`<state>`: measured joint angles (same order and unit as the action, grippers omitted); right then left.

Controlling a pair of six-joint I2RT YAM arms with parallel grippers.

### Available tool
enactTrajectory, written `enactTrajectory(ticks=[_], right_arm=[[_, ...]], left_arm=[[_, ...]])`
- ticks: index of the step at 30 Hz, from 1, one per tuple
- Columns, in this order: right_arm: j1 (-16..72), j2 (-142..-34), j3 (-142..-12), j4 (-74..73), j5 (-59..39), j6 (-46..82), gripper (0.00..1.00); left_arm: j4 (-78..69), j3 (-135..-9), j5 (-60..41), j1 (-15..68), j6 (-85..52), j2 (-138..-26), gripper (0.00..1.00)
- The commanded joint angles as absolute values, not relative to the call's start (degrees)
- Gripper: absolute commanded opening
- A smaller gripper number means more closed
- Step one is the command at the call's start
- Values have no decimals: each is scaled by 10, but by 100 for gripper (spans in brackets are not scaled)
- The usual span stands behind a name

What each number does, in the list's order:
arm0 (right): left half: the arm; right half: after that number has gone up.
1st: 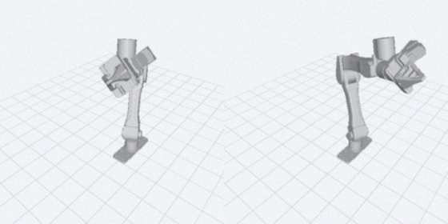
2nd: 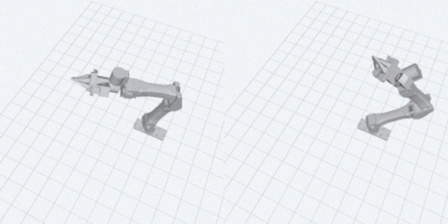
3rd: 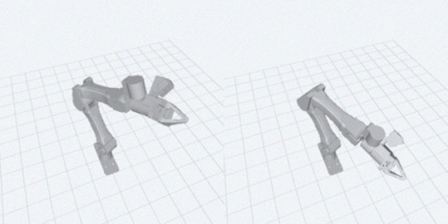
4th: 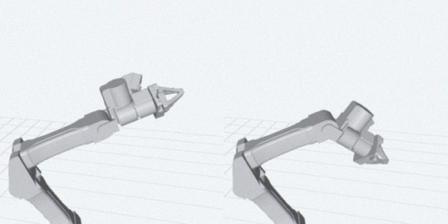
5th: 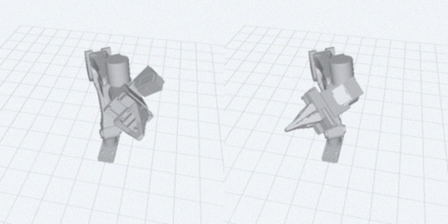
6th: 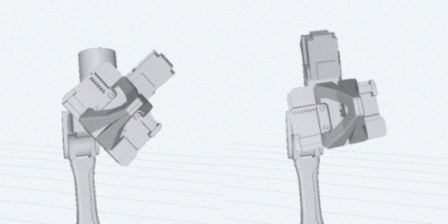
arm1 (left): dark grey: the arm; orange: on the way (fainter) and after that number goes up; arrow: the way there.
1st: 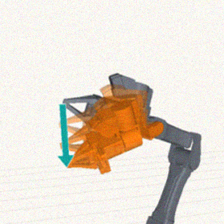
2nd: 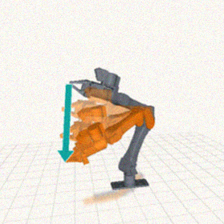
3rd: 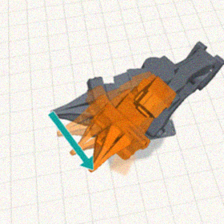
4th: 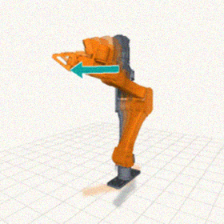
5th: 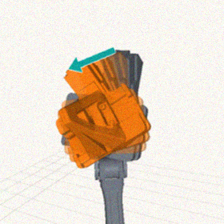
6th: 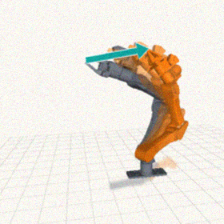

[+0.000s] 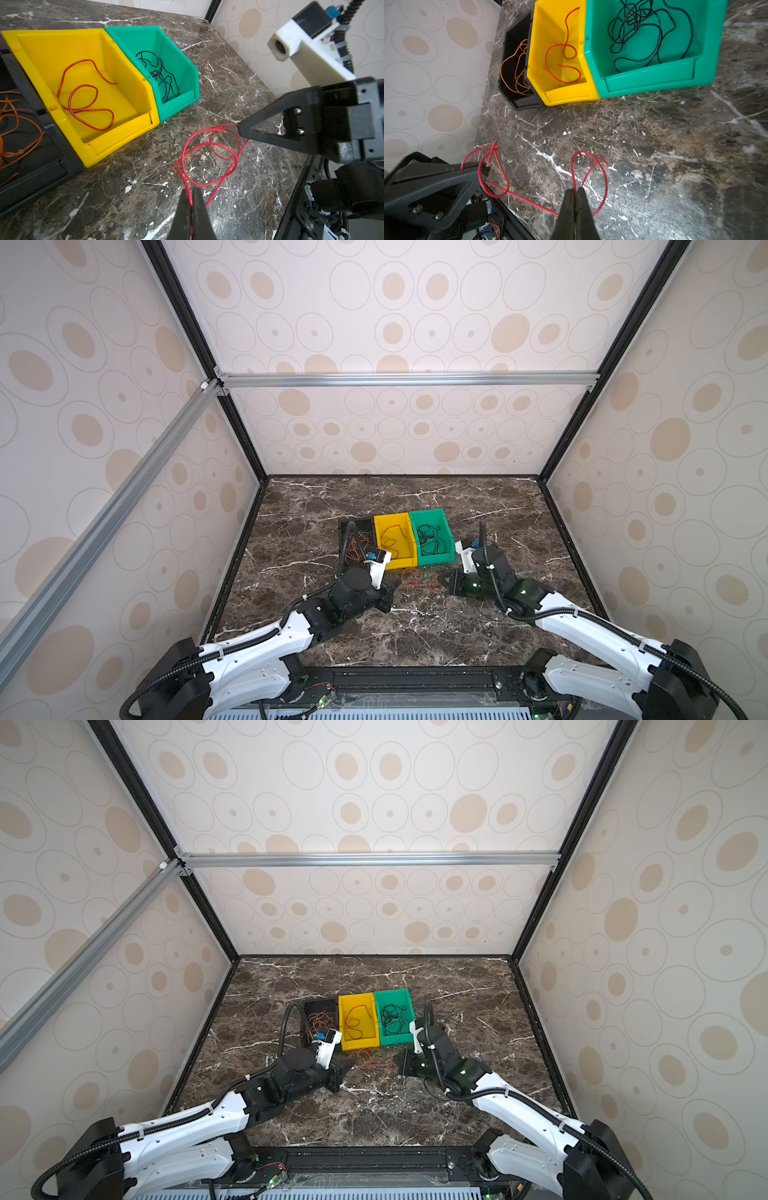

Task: Untangle the cables
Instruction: 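Grasp the red wire with the left gripper while the right gripper grasps another loop, then lift the red wire with both grippers toward the yellow bin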

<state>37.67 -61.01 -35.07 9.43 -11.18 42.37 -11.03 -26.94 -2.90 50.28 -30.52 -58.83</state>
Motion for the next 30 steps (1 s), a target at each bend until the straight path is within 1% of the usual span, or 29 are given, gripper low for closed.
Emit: enactTrajectory(ticks=[1,2,5,7,11,14,18,22,26,30], right_arm=[[362,-651,-343,137,-127,411,2],[366,-661,-339,123,-140,415,4],[375,-677,-332,109,-153,417,15],[376,-670,-333,123,-153,409,26],[376,-621,-342,150,-137,387,36],[375,-600,-352,133,-161,379,42],[381,-612,-353,55,-213,401,45],[399,-654,-362,-29,-250,430,47],[434,-699,-386,-59,-247,435,48],[457,-744,-408,-66,-234,431,47]], left_arm=[[-89,-280,13,497,-293,-585,0],[-95,-281,11,497,-292,-587,0],[-102,-283,11,496,-290,-591,0],[-103,-283,10,497,-287,-591,0],[-105,-287,0,497,-280,-594,0],[-106,-291,-8,496,-275,-597,0],[-115,-293,-12,496,-277,-600,0],[-122,-292,-15,497,-283,-606,0],[-124,-292,-12,497,-284,-608,0],[-132,-290,-14,497,-286,-612,0]])
